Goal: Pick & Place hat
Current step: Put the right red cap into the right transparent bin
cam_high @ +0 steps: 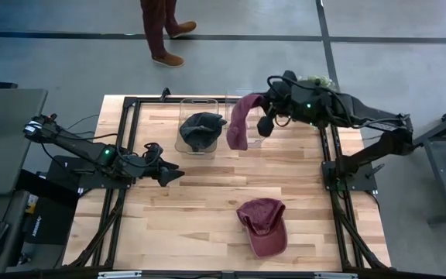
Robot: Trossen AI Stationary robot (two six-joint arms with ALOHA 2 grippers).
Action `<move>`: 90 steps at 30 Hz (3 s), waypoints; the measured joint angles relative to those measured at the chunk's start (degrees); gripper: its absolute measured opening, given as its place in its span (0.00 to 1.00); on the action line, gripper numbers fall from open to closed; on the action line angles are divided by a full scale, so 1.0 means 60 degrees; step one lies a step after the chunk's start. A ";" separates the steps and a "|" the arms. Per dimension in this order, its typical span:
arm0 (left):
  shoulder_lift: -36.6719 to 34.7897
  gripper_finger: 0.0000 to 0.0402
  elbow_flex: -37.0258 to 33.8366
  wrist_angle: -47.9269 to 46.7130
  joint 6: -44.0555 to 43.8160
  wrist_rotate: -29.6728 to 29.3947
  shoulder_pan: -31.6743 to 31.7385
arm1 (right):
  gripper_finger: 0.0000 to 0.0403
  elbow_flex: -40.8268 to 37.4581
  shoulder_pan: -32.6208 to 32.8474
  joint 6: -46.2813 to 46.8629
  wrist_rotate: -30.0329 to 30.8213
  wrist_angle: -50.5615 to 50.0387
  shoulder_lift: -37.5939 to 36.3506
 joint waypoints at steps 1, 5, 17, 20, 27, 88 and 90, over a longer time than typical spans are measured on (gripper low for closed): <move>0.0000 0.75 0.0000 -0.0003 -0.0003 0.0000 0.0000 | 0.00 -0.0347 0.0000 0.0048 -0.0078 0.0198 -0.0138; 0.0000 0.75 0.0000 0.0000 -0.0018 0.0007 0.0000 | 0.00 -0.2401 -0.0138 0.0244 -0.0327 0.1551 -0.1077; 0.0000 0.75 0.0000 0.0010 -0.0050 -0.0007 0.0000 | 0.00 -0.6380 -0.1238 0.0762 -0.1456 0.5314 -0.2922; 0.0000 0.75 0.0000 0.0008 -0.0053 -0.0066 0.0000 | 0.00 -0.6903 -0.1630 0.0946 -0.1790 0.6237 -0.2978; 0.0000 0.75 0.0000 0.0009 -0.0069 -0.0084 0.0000 | 0.00 -0.8039 -0.2314 0.1460 -0.2362 0.8418 -0.2931; 0.0000 0.75 0.0000 0.0007 -0.0262 -0.0259 0.0004 | 0.00 -1.1880 -0.2769 0.6152 -0.0699 1.5646 -0.0896; 0.0000 0.75 0.0000 0.0007 -0.0262 -0.0262 0.0004 | 0.00 -1.1880 -0.2761 0.6233 -0.0608 1.5708 -0.0896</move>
